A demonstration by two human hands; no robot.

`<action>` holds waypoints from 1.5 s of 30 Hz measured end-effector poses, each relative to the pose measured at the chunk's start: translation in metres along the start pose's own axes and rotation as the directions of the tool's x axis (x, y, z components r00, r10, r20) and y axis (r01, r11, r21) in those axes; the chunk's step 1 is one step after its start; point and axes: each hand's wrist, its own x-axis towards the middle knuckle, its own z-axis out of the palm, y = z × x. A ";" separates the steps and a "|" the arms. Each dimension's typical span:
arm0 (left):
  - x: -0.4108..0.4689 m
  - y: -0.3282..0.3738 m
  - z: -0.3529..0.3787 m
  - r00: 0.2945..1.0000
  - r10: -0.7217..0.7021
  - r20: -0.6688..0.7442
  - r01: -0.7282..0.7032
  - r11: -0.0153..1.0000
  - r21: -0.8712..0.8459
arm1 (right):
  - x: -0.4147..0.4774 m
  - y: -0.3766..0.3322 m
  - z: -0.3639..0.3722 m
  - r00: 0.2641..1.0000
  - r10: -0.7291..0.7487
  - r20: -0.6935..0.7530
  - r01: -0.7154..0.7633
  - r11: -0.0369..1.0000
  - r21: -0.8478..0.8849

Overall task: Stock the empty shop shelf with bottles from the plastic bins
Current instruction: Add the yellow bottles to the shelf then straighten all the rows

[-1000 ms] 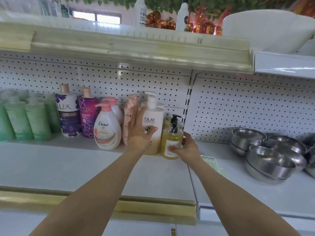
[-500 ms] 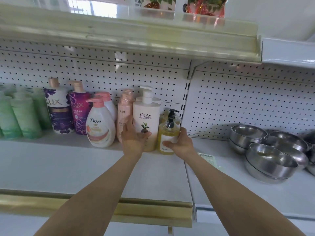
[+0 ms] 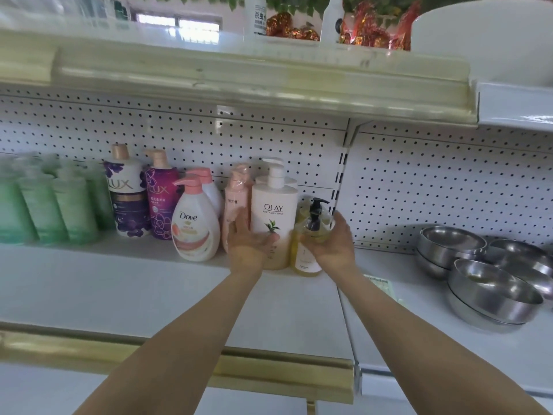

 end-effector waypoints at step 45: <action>0.105 -0.096 -0.121 0.991 -0.050 0.122 0.056 0.997 -0.049 | -0.021 -0.135 0.110 0.695 -0.702 -0.152 0.483 0.613 -0.625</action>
